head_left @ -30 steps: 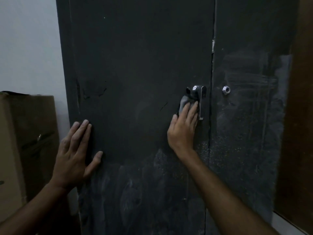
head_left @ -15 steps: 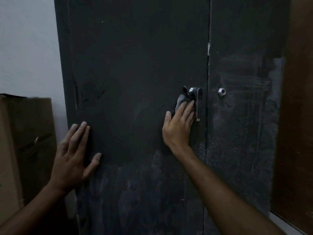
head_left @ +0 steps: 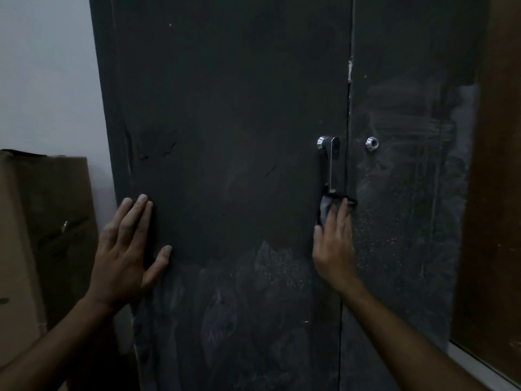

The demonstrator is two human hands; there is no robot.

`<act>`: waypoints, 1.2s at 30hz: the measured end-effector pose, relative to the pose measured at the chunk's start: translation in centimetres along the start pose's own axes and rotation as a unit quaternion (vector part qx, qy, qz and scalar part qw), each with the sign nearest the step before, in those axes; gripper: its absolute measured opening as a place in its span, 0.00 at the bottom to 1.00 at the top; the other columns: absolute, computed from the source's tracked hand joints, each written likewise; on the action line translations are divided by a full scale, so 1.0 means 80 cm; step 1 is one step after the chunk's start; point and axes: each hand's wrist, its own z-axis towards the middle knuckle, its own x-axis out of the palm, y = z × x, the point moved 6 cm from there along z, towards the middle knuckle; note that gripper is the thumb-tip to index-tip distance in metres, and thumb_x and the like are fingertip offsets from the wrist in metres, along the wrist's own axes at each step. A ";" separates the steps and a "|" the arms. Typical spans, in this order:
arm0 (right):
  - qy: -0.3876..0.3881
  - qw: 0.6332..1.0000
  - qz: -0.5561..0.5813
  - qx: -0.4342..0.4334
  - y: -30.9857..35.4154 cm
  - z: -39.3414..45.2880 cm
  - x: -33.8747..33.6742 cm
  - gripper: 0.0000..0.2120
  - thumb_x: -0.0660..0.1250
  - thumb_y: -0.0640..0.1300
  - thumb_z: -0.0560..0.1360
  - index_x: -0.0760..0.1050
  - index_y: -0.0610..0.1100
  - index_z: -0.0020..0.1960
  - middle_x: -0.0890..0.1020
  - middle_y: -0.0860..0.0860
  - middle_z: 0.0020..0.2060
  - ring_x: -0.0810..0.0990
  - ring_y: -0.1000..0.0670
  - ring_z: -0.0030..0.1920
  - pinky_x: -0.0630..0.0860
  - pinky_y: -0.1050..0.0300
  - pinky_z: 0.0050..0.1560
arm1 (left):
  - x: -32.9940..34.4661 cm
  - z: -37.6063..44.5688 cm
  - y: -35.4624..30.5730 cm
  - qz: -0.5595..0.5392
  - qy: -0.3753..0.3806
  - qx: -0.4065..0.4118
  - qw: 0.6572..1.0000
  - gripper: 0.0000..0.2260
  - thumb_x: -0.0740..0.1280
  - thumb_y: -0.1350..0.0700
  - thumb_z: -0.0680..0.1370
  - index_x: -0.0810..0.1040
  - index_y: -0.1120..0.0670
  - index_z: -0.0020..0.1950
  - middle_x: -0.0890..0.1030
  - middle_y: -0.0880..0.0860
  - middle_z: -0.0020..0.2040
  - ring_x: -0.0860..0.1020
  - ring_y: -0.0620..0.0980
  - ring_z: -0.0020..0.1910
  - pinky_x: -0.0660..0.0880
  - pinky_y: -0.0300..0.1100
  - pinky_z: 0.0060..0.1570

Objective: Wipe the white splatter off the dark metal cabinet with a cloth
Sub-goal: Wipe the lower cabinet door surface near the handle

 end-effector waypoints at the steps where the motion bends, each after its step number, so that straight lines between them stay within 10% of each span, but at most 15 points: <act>1: -0.012 1.000 0.008 0.021 -0.002 0.017 -0.006 0.32 0.47 0.54 0.86 0.48 0.36 0.83 0.44 0.39 0.83 0.50 0.34 0.82 0.58 0.34 0.79 | 0.000 0.000 0.000 0.001 -0.001 0.000 1.000 0.37 0.62 0.42 0.80 0.61 0.64 0.82 0.61 0.63 0.82 0.57 0.62 0.83 0.58 0.55 0.80; 4: -0.046 0.997 0.023 0.060 0.025 0.036 -0.009 0.32 0.46 0.53 0.86 0.49 0.36 0.83 0.44 0.40 0.83 0.46 0.35 0.82 0.51 0.36 0.81 | -0.001 0.001 -0.002 0.000 -0.004 0.005 1.000 0.37 0.62 0.43 0.80 0.62 0.65 0.81 0.61 0.63 0.82 0.57 0.62 0.83 0.57 0.53 0.80; 11: 0.042 0.986 -0.077 -0.143 -0.027 -0.075 0.019 0.28 0.46 0.52 0.87 0.58 0.36 0.81 0.47 0.39 0.83 0.66 0.30 0.76 0.61 0.35 0.78 | -0.001 0.000 -0.001 0.001 -0.004 -0.001 1.000 0.36 0.62 0.43 0.81 0.62 0.65 0.81 0.62 0.63 0.82 0.58 0.62 0.83 0.57 0.53 0.80; 17: -0.053 0.998 0.022 0.027 0.046 0.025 -0.008 0.28 0.47 0.49 0.86 0.56 0.35 0.81 0.51 0.36 0.82 0.53 0.34 0.82 0.52 0.38 0.81 | -0.004 0.001 -0.003 0.007 -0.001 -0.003 1.000 0.36 0.61 0.43 0.81 0.62 0.65 0.81 0.61 0.63 0.82 0.57 0.62 0.83 0.54 0.49 0.81; 22: 0.045 0.978 -0.052 -0.197 0.031 -0.104 0.040 0.26 0.52 0.48 0.86 0.62 0.36 0.80 0.54 0.37 0.82 0.65 0.31 0.77 0.61 0.36 0.78 | -0.003 0.002 -0.002 0.008 0.003 -0.003 1.000 0.36 0.61 0.43 0.81 0.61 0.65 0.81 0.61 0.63 0.82 0.56 0.60 0.83 0.53 0.48 0.81; 25: 0.050 0.990 -0.039 -0.129 0.001 -0.065 0.012 0.26 0.48 0.49 0.87 0.58 0.36 0.81 0.48 0.39 0.83 0.62 0.32 0.78 0.60 0.35 0.78 | -0.003 0.001 -0.002 0.005 0.001 -0.005 1.000 0.35 0.60 0.43 0.82 0.61 0.65 0.82 0.60 0.63 0.82 0.55 0.60 0.84 0.52 0.48 0.82; 28: -0.016 1.000 0.001 -0.027 0.062 0.007 -0.010 0.28 0.50 0.48 0.86 0.58 0.33 0.80 0.50 0.34 0.82 0.51 0.35 0.82 0.55 0.35 0.80 | -0.003 0.001 -0.001 0.006 0.004 -0.003 1.000 0.35 0.60 0.43 0.82 0.62 0.65 0.81 0.60 0.62 0.83 0.55 0.60 0.84 0.53 0.49 0.82; 33: -0.093 0.963 0.021 -0.253 0.211 0.095 -0.030 0.24 0.56 0.43 0.85 0.64 0.34 0.79 0.59 0.35 0.80 0.58 0.33 0.80 0.60 0.36 0.79 | -0.001 0.000 0.004 0.008 0.015 -0.002 1.000 0.36 0.59 0.41 0.82 0.61 0.65 0.81 0.60 0.62 0.83 0.56 0.60 0.84 0.55 0.51 0.81; 36: -0.137 0.980 0.086 -0.117 0.246 0.139 -0.044 0.24 0.55 0.43 0.85 0.64 0.36 0.79 0.58 0.36 0.81 0.58 0.33 0.80 0.58 0.37 0.79 | -0.001 0.000 0.003 0.003 0.016 -0.001 1.000 0.35 0.57 0.40 0.83 0.61 0.65 0.81 0.60 0.62 0.83 0.56 0.61 0.83 0.55 0.52 0.81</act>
